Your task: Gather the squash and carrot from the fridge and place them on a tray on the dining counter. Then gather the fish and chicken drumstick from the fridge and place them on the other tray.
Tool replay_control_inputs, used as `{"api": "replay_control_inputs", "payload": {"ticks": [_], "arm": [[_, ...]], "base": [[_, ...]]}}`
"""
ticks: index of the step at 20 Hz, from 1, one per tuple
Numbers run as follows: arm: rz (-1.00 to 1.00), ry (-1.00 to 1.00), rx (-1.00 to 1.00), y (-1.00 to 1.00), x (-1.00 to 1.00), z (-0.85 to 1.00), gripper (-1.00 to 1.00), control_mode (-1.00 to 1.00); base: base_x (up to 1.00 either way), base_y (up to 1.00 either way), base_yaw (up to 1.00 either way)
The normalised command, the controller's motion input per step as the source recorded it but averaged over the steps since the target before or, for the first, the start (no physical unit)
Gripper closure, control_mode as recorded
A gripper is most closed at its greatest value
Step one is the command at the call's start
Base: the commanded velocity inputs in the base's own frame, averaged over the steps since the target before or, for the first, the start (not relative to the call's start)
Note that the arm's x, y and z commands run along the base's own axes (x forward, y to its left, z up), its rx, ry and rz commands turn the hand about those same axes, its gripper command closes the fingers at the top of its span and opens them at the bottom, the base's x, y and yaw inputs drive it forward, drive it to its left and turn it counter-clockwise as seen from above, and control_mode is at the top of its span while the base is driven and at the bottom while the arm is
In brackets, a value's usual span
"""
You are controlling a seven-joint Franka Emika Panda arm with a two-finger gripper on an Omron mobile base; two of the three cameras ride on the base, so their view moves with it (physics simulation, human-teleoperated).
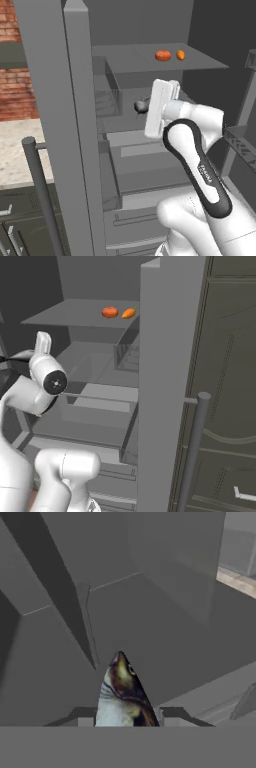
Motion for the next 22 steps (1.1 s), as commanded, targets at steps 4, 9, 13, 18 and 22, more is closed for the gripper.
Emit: {"api": "replay_control_inputs", "payload": {"ticks": [4,9,13,18,22], "arm": [[-0.15,0.05,0.29,-0.18,-0.76,0.17,1.00,-1.00],[-0.02,0.00,0.01,0.03,-0.04,0.01,1.00,-1.00],[0.00,0.00,-0.10,-0.11,-0.43,0.53,1.00,-1.00],[0.02,0.11,-0.16,-0.11,-0.46,0.58,1.00,-1.00],[0.01,0.18,-0.20,-0.14,-0.50,0.15,1.00,-1.00]], "base": [[0.00,0.00,0.00],[0.00,0.00,0.00],[0.00,0.00,0.00],[0.00,0.00,0.00],[0.00,0.00,0.00]]}}
